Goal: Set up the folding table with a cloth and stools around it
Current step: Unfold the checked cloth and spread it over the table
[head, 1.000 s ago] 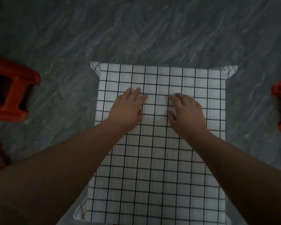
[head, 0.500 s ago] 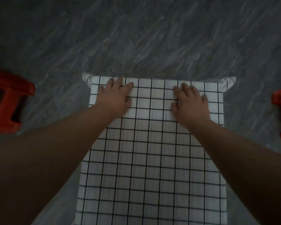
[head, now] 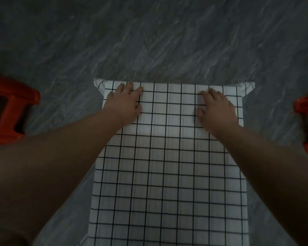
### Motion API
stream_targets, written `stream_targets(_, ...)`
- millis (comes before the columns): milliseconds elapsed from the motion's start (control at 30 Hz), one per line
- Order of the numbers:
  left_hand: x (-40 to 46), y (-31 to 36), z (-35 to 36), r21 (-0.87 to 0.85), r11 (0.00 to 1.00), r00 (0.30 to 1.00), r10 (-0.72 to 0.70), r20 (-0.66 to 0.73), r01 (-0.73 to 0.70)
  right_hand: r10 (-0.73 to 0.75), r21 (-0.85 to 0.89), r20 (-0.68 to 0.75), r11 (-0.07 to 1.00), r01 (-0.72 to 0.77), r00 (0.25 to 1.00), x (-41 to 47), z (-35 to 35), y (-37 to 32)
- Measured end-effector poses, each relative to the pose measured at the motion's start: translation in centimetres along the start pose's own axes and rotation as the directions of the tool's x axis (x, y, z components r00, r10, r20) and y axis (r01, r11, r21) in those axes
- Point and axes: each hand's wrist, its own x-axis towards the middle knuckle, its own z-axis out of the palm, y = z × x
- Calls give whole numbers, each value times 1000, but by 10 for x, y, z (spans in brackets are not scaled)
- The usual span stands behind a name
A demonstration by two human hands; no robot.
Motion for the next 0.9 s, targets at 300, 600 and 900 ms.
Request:
stream_targets(300, -80, 1, -10, -71, 997, 999, -32, 30, 34, -16, -4, 11, 1000, 16, 1000, -76, -16, -31)
stream_targets(600, -225, 14, -80, -113, 994, 999, 5, 49, 0, -7, 8, 79, 1000, 6, 997, -210, -93, -88)
stream_targets(900, -393, 16, -191, -128, 991, 999, 35, -4, -35, -36, 73, 11, 997, 35, 999, -371, -213, -145)
